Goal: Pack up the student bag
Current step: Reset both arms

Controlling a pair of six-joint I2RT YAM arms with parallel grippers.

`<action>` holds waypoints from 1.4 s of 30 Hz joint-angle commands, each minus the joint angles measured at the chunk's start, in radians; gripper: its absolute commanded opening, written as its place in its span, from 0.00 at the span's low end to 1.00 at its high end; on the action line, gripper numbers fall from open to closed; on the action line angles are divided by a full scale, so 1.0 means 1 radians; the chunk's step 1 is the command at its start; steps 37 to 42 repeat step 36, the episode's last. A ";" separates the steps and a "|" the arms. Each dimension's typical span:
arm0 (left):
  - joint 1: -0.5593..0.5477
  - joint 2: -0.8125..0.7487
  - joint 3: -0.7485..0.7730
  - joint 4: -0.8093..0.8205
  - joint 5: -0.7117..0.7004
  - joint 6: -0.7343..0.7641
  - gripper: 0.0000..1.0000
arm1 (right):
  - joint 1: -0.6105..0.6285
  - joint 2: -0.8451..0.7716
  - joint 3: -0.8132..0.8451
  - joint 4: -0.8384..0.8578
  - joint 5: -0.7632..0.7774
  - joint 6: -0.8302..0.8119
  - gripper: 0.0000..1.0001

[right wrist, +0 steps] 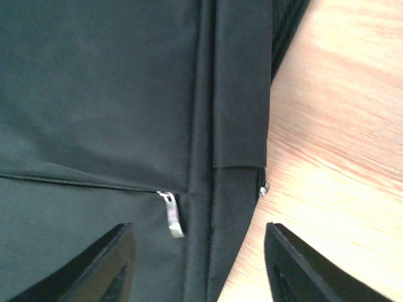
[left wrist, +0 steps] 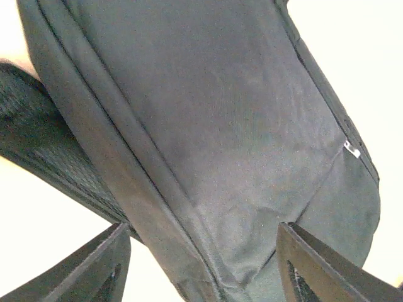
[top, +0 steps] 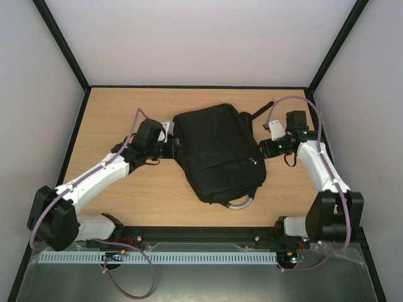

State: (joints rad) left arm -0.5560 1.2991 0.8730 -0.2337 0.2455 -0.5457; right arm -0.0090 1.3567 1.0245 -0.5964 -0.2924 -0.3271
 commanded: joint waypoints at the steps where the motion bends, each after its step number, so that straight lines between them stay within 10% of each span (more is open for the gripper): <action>1: 0.029 -0.049 0.105 -0.176 -0.095 0.150 0.68 | -0.002 -0.143 0.021 0.041 -0.120 0.036 0.63; 5: 0.037 -0.098 0.177 -0.233 -0.194 0.218 0.99 | -0.002 -0.259 0.020 0.142 -0.116 0.117 1.00; 18: 0.003 -0.331 0.018 -0.163 -0.731 0.255 0.99 | -0.002 -0.405 -0.165 0.450 0.150 0.603 1.00; 25: 0.002 -0.468 -0.122 -0.062 -0.688 0.279 0.99 | -0.002 -0.633 -0.398 0.604 0.189 0.545 0.99; 42: 0.024 -0.346 -0.088 -0.074 -0.582 0.269 0.99 | -0.002 -0.647 -0.393 0.583 0.186 0.541 0.99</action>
